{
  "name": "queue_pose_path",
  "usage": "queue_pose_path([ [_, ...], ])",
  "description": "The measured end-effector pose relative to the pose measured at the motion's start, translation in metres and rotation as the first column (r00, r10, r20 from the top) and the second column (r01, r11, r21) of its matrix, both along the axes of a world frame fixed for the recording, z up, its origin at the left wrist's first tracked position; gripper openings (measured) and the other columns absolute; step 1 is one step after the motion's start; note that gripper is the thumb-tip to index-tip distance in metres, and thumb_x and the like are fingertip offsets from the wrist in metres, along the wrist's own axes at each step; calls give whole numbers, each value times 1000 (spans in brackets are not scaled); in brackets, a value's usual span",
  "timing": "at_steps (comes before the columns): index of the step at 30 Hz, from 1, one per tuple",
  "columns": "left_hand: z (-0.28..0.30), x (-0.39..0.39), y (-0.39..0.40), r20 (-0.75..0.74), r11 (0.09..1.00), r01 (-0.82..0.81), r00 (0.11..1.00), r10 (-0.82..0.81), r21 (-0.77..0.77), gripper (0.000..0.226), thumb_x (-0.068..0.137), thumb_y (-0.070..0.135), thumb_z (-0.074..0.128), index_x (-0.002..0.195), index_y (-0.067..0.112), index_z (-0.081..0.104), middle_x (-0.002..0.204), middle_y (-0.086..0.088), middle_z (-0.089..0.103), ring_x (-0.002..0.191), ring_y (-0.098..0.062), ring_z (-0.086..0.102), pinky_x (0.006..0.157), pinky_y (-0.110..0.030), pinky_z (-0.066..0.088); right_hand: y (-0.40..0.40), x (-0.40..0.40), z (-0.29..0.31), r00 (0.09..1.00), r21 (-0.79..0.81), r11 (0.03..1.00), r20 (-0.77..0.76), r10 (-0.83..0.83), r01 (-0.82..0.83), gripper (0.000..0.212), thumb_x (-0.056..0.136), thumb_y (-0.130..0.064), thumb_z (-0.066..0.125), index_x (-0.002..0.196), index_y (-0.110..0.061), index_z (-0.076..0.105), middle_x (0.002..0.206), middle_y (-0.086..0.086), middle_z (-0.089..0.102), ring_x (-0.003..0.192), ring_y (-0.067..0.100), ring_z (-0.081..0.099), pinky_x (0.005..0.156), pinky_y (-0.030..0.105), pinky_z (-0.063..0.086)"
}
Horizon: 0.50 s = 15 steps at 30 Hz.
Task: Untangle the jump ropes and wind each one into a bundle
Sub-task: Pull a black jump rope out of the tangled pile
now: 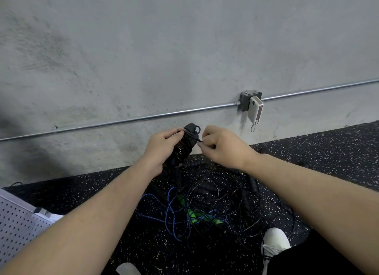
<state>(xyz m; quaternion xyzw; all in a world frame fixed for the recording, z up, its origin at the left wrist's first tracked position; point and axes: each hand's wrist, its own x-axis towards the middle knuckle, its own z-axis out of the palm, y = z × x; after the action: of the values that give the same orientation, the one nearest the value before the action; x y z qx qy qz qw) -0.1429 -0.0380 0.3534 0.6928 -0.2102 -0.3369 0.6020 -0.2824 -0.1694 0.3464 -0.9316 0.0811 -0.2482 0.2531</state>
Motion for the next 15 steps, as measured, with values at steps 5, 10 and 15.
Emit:
queue_pose_path([
  [5, 0, -13, -4, -8, 999, 53, 999, -54, -10, 12, 96, 28, 70, 103, 30, 80, 92, -7, 78, 72, -27, 74, 57, -41, 59, -2, 7, 6, 962, 285, 931, -212, -170, 227, 25, 85, -20, 72, 92, -21, 47, 76, -5, 53, 61, 8, 48, 55, 23, 37],
  [10, -1, -25, -3, 4, 997, 75, 997, -75, -9, 11, 95, 30, 72, 101, 31, 81, 92, -5, 79, 71, -23, 73, 71, -47, 58, -7, 0, 10, 933, 267, 917, -289, -216, 295, 11, 87, -31, 72, 91, -29, 62, 74, -14, 58, 68, 6, 54, 52, 14, 33],
  [15, 6, -32, -6, -185, 994, -32, 983, 13, -102, 10, 90, 28, 78, 99, 24, 80, 93, -8, 78, 68, -23, 73, 53, -35, 60, -1, -3, 15, 956, 194, 941, -147, -253, 278, 22, 84, -26, 71, 95, -22, 52, 76, -7, 54, 66, 12, 49, 56, 27, 39],
])
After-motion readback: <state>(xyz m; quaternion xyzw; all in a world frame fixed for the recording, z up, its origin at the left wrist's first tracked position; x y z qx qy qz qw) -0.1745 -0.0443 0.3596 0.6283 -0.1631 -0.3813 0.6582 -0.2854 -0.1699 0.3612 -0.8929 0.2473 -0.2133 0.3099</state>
